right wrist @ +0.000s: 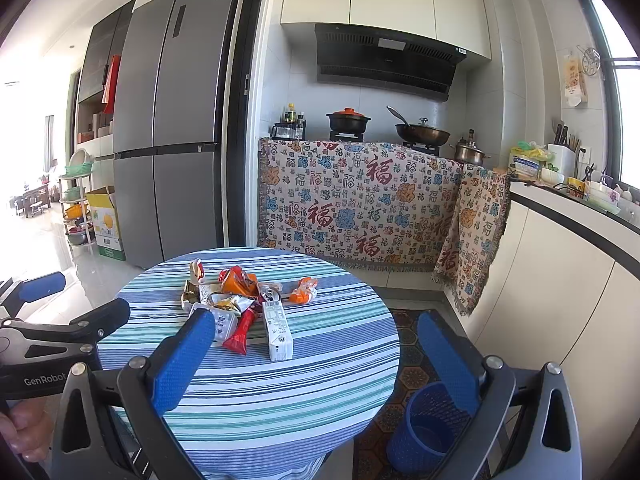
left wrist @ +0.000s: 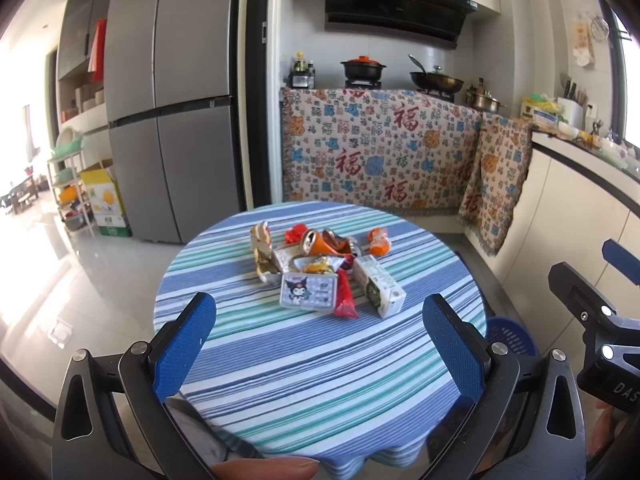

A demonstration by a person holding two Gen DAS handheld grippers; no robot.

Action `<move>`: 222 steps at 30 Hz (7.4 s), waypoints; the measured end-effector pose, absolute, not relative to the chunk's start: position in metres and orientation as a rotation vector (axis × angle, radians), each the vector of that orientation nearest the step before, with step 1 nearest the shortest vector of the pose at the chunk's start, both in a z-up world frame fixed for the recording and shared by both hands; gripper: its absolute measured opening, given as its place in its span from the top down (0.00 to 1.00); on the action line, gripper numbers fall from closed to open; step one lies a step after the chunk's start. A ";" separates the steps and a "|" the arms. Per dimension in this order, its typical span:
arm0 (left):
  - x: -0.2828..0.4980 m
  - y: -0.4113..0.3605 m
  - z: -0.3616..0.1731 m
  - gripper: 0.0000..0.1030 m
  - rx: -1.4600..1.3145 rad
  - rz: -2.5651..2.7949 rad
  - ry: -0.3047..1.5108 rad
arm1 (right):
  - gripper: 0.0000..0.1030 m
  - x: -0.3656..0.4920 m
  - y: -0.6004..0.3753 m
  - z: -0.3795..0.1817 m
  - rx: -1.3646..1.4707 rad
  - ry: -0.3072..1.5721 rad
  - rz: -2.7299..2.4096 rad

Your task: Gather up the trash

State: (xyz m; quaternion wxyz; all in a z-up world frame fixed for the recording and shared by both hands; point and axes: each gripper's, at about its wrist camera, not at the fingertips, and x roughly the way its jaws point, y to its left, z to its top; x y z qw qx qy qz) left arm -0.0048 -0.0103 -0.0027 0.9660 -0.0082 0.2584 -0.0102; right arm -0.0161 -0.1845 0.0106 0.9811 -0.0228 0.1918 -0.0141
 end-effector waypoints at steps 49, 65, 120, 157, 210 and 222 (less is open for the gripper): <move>0.033 0.008 -0.041 0.00 -0.068 -0.059 0.613 | 0.00 0.022 -0.189 -0.022 -0.032 0.467 -0.012; 0.131 0.028 -0.115 0.00 -0.079 -0.130 0.757 | 0.00 0.096 -0.188 -0.131 -0.021 0.669 0.073; 0.163 -0.015 -0.175 0.34 0.153 -0.275 0.960 | 0.57 0.218 -0.266 -0.223 0.839 1.037 0.406; 0.170 -0.027 -0.183 0.01 0.203 -0.279 0.921 | 0.19 0.268 -0.181 -0.160 -0.047 1.076 0.265; 0.230 -0.454 -0.230 0.35 0.123 -0.716 0.986 | 0.53 0.174 -0.613 -0.251 0.556 1.050 -0.338; 0.246 -0.479 -0.268 0.06 0.139 -0.733 1.019 | 0.34 0.163 -0.628 -0.242 0.600 0.963 -0.396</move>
